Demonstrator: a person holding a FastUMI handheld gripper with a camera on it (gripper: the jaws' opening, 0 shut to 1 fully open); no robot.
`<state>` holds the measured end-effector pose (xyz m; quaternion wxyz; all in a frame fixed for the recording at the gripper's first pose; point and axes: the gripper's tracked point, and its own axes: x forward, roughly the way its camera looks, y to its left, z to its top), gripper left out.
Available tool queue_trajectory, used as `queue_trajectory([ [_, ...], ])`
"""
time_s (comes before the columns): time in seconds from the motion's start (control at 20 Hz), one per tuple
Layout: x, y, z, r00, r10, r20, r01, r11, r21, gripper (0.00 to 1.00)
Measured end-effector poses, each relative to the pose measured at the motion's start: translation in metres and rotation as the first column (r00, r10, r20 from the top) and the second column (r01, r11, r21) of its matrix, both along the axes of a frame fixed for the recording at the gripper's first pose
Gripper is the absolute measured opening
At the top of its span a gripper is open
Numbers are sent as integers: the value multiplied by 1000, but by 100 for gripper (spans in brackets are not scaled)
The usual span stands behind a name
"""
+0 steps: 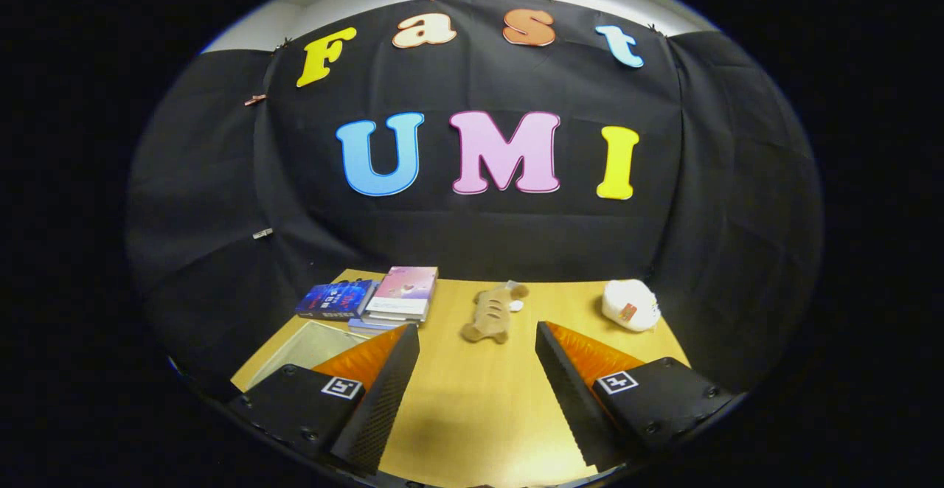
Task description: Open the storage box then place both shoes into the box .Put the left shoe in first, then the right shoe, with the right side of both shoes facing outward in a uniform manner.
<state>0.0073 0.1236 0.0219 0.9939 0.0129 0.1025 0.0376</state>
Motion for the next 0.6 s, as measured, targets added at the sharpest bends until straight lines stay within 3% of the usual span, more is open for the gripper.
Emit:
queue_trajectory([
  [0.25,-8,-46,-14,999,-2,42,3,999,-31,99],
  [0.5,3,-43,-10,997,47,55,-48,999,16,99],
  [0.6,13,-46,-16,997,56,47,-55,998,-20,99],
])
